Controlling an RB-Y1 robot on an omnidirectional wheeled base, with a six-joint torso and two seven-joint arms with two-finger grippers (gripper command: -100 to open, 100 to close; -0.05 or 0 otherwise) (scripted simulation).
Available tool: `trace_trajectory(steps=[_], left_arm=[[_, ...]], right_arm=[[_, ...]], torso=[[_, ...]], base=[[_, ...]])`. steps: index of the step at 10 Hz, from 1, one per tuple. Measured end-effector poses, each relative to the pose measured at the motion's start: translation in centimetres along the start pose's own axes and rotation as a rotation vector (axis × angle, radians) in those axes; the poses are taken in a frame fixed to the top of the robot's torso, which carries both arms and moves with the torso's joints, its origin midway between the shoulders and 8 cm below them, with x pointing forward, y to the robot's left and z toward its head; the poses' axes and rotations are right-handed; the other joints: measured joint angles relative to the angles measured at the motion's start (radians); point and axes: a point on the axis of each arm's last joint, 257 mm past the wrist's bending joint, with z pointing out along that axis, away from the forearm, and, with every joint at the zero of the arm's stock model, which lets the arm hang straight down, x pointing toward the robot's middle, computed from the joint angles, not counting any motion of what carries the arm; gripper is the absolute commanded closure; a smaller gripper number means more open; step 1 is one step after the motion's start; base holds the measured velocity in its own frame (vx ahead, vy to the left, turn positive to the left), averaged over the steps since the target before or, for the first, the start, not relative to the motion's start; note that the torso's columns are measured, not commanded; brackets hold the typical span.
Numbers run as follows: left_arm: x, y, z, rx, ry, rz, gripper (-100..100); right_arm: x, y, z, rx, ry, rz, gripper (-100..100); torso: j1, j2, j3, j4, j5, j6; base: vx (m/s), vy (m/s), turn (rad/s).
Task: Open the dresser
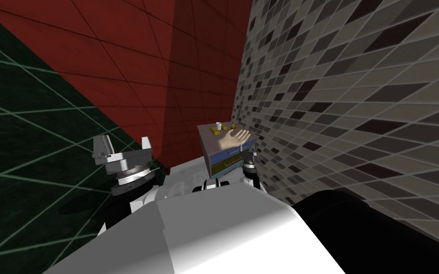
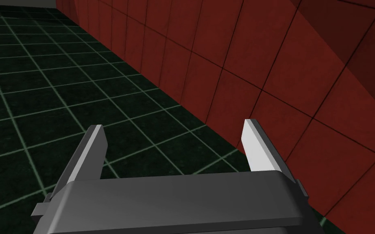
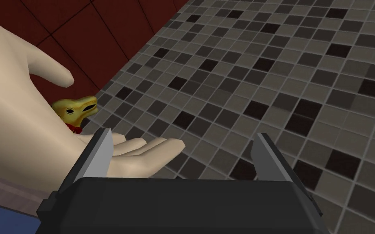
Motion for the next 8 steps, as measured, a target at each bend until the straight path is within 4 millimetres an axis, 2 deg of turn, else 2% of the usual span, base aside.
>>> trace_trajectory(steps=[1, 2, 3, 4, 5, 6, 7, 8], left_arm=[[0.0, 0.0, 0.0, 0.0, 0.0, 0.0, 0], [0.0, 0.0, 0.0, 0.0, 0.0, 0.0, 0], [0.0, 0.0, 0.0, 0.0, 0.0, 0.0, 0], [0.0, 0.0, 0.0, 0.0, 0.0, 0.0, 0], [0.0, 0.0, 0.0, 0.0, 0.0, 0.0, 0], [0.0, 0.0, 0.0, 0.0, 0.0, 0.0, 0], [0.0, 0.0, 0.0, 0.0, 0.0, 0.0, 0], [0.0, 0.0, 0.0, 0.0, 0.0, 0.0, 0]], right_arm=[[-0.4, 0.0, -0.3, -0.006, -0.007, 0.031, -100], [-0.5, 0.1, -0.4, -0.009, -0.008, 0.054, -100], [-1.4, -0.2, -1.0, -0.014, -0.025, 0.084, -100], [-1.8, 0.1, -1.3, -0.023, -0.031, 0.115, -100], [-1.9, 0.2, -1.3, -0.026, -0.032, 0.138, -100], [-2.9, 0.3, -1.9, -0.033, -0.049, 0.166, -100], [-3.2, 0.4, -2.2, -0.044, -0.055, 0.199, -100], [-3.2, 0.4, -2.4, -0.047, -0.056, 0.221, -100]], torso=[[0.0, 0.0, 0.0, 0.0, 0.0, 0.001], [0.0, 0.0, 0.0, 0.0, 0.0, 0.002], [-0.001, 0.0, 0.0, 0.0, 0.0, 0.0], [-0.001, 0.0, 0.0, 0.0, 0.0, 0.001], [0.0, 0.0, 0.0, 0.0, 0.0, 0.001], [-0.001, 0.0, 0.0, 0.0, 0.0, 0.0], [-0.001, -0.002, -0.001, -0.001, -0.001, 0.0], [0.0, -0.002, -0.001, -0.001, 0.0, 0.001]], base=[[0.006, -0.014, -0.011], [0.005, -0.019, 0.281], [0.009, -0.025, 0.205], [0.007, -0.016, 0.002], [0.005, -0.022, 0.353], [0.003, -0.035, 0.179], [0.002, -0.017, -0.02], [0.003, -0.024, 0.276]])
